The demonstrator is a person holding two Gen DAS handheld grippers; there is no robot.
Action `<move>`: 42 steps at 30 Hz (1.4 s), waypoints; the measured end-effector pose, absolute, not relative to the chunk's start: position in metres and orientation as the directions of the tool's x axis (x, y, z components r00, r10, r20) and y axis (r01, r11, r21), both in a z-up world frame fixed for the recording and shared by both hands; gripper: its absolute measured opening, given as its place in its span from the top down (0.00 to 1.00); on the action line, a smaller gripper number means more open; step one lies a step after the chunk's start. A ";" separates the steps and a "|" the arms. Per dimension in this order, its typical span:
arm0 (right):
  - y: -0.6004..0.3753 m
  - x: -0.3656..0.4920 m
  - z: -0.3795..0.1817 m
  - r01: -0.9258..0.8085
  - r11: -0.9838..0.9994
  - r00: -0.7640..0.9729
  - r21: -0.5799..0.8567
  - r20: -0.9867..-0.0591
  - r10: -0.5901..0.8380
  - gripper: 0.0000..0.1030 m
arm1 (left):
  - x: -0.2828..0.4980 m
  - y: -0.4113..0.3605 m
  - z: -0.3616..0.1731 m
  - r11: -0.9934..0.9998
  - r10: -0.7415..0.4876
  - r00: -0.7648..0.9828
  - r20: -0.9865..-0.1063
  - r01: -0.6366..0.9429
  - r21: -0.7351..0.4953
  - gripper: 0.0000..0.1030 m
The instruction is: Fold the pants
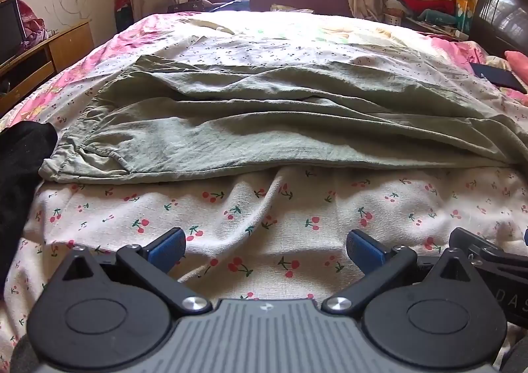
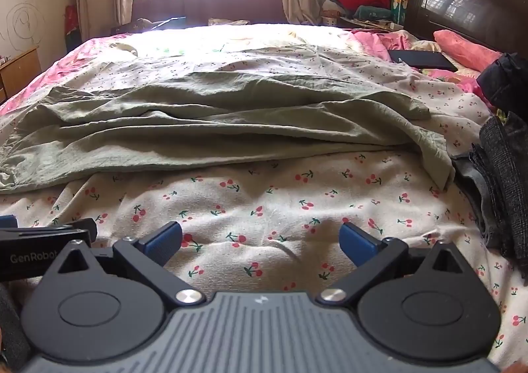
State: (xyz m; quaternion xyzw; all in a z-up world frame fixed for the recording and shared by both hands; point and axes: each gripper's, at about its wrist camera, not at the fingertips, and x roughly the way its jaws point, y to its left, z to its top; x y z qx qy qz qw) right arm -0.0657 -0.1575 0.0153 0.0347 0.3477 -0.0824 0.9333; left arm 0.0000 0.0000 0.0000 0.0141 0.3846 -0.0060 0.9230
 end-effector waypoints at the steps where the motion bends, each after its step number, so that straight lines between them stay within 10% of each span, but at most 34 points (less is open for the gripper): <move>1: -0.157 -0.066 0.015 0.178 0.984 0.744 0.008 -0.656 -0.129 0.02 | 0.000 0.000 0.000 1.000 0.000 0.703 -0.711 0.022 0.021 0.00; 42: -0.159 -0.066 0.015 0.177 0.984 0.743 0.011 -0.657 -0.127 0.02 | 0.001 0.000 0.002 0.999 -0.037 0.682 -0.731 0.014 -0.038 0.00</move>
